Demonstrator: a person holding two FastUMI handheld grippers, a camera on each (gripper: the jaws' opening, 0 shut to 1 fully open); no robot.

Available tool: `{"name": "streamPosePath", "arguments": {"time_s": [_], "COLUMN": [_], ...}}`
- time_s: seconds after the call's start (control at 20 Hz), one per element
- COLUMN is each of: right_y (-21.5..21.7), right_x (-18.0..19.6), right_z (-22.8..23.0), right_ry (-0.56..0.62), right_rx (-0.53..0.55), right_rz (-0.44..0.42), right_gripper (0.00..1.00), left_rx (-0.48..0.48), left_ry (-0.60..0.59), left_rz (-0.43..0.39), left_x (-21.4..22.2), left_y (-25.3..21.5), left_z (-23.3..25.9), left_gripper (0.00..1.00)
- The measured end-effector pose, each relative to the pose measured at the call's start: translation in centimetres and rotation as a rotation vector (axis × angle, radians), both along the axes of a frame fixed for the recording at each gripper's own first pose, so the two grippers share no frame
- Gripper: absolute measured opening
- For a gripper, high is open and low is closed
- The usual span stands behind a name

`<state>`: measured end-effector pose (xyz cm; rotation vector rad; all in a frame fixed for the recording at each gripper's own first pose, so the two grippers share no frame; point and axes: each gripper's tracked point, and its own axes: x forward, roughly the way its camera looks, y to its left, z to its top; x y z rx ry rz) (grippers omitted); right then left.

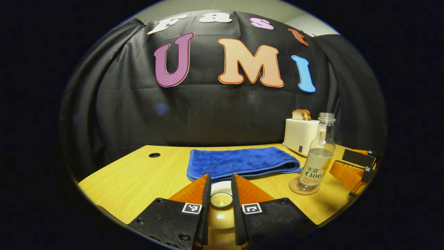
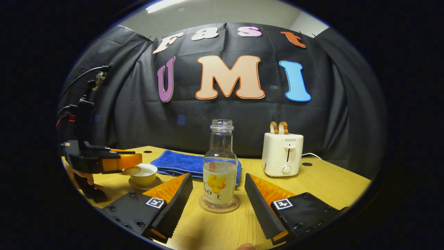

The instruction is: Open the teacup lid with one hand, grasp the water bottle and pour water into the teacup with the other hand; after pouring, place the water bottle on the coaster and then close the teacup lid.

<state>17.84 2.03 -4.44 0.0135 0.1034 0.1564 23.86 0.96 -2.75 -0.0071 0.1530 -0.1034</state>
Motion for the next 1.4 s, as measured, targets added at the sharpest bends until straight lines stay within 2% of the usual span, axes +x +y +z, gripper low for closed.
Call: {"name": "streamPosePath", "arguments": {"time_s": [0.15,0.2,0.25,0.3,0.45,0.5,0.6,0.65,0.8,1.0,1.1,1.15,1.25,1.35,1.4], "right_y": [-0.1,-0.2,-0.2,-0.2,-0.2,-0.2,-0.2,-0.1,-0.1,-0.1,-0.1,-0.1,-0.1,-0.1,-0.1], "right_x": [-0.4,-0.5,-0.7,-0.8,-1.0,-1.1,-1.2,-1.2,-1.2,-1.1,-1.2,-1.2,-1.2,-1.2,-1.2], "right_z": [0.0,0.0,0.0,0.1,0.1,0.1,0.2,0.1,0.1,0.1,0.1,0.1,0.1,0.1,0.1], "right_ry": [0.000,0.002,0.003,0.002,0.001,0.000,-0.001,-0.001,0.000,0.000,0.000,0.000,-0.001,-0.001,0.000], "right_rx": [0.016,0.022,0.028,0.033,0.038,0.037,0.036,0.036,0.038,0.038,0.039,0.038,0.036,0.035,0.036], "right_rz": [0.007,0.011,0.016,0.020,0.030,0.033,0.039,0.040,0.043,0.041,0.041,0.040,0.039,0.038,0.038], "right_gripper": [0.97,1.00,0.97,1.00,1.00,0.97,1.00,0.95,1.00,0.97,1.00,0.97,0.97,0.97,0.97], "left_rx": [0.014,0.021,0.029,0.035,0.048,0.051,0.057,0.061,0.060,0.051,0.045,0.045,0.043,0.040,0.034], "left_ry": [0.003,0.004,0.005,0.006,0.011,0.014,0.017,0.021,0.020,0.016,0.015,0.016,0.016,0.007,0.000], "left_rz": [-0.009,-0.011,-0.013,-0.014,-0.015,-0.015,-0.012,-0.008,-0.005,-0.002,-0.004,-0.005,-0.008,-0.007,-0.014], "left_x": [0.7,1.0,1.3,1.6,2.3,2.5,2.7,2.8,2.9,2.8,2.8,2.8,2.8,2.7,2.7], "left_y": [-0.8,-1.0,-1.3,-1.6,-2.0,-2.0,-2.1,-2.0,-1.9,-1.7,-1.8,-1.9,-2.0,-2.0,-2.1], "left_z": [-0.1,-0.2,-0.3,-0.3,-0.4,-0.5,-0.7,-0.8,-0.9,-0.9,-0.9,-0.9,-0.9,-0.5,-0.3], "left_gripper": [0.28,0.28,0.28,0.28,0.28,0.27,0.28,0.28,0.28,0.28,0.30,0.32,0.34,0.40,0.49]}}
